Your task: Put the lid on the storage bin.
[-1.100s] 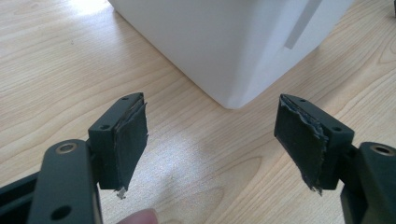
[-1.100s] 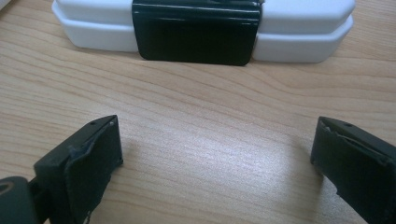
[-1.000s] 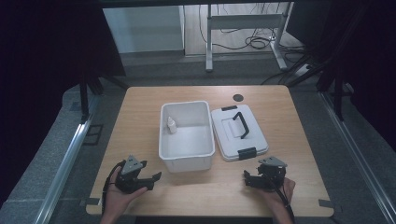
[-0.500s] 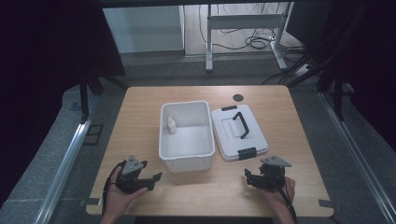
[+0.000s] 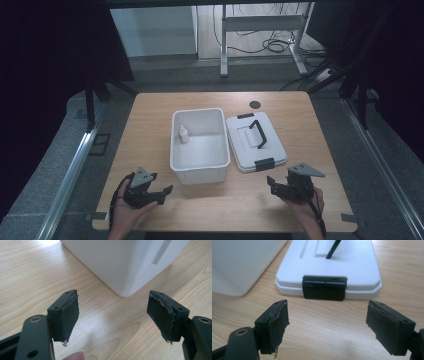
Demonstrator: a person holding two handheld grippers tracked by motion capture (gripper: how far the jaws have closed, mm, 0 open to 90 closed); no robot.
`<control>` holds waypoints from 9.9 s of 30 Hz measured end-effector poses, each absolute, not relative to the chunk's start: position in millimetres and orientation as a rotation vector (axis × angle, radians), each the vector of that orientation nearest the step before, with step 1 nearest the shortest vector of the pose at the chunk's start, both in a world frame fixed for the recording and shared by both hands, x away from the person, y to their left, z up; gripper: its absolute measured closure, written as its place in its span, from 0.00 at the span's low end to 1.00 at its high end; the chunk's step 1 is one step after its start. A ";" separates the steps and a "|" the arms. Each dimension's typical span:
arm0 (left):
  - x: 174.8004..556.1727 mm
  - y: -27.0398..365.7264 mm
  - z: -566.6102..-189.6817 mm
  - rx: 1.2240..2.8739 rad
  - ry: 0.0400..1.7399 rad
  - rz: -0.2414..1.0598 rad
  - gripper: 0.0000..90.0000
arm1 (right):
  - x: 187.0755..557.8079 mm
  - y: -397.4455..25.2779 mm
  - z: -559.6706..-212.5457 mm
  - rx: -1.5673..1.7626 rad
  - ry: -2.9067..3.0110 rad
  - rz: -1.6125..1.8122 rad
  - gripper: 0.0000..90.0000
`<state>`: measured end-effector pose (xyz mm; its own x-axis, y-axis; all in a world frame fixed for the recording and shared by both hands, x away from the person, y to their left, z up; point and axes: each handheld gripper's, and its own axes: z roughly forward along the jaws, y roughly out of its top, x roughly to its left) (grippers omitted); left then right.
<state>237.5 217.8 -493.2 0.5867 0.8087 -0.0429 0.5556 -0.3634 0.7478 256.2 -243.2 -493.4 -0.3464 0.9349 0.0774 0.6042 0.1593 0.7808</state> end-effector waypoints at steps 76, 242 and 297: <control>241.4 223.1 -495.9 2.054 1.070 0.385 0.29 | 499.4 -208.3 -463.2 1.908 2.449 0.570 0.85; 246.0 226.6 -495.7 2.049 1.057 0.365 0.29 | 413.8 -55.0 -341.5 1.805 2.418 1.022 0.56; 247.7 238.5 -498.4 2.054 1.127 0.413 0.29 | 336.5 -234.8 -451.9 1.608 2.263 1.216 0.47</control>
